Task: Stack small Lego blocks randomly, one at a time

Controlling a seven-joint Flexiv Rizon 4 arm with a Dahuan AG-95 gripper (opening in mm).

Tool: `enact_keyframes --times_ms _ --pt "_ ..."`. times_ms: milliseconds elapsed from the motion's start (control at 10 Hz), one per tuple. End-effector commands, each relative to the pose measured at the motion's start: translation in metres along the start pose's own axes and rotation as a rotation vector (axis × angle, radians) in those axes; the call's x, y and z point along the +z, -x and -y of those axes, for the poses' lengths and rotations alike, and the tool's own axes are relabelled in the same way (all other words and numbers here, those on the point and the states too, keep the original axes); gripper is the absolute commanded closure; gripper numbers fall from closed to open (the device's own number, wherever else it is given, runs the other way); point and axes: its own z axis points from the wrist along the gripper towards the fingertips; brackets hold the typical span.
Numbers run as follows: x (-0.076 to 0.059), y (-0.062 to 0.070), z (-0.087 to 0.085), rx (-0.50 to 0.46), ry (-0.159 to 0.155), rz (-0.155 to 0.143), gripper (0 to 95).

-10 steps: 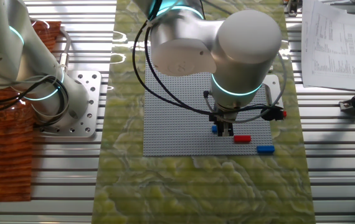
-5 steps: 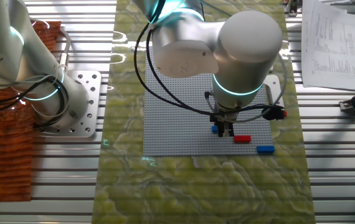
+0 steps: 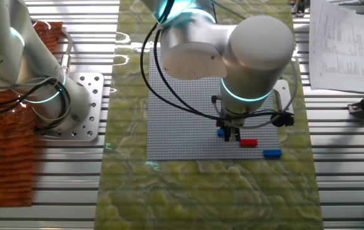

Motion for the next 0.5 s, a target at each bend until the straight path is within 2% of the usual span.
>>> enact_keyframes --times_ms 100,300,500 --pt "0.015 0.000 0.000 0.001 0.008 0.003 95.0" --pt "0.012 0.000 0.000 -0.002 0.000 -0.001 95.0" --pt "-0.003 -0.002 -0.001 -0.016 0.002 -0.021 95.0"
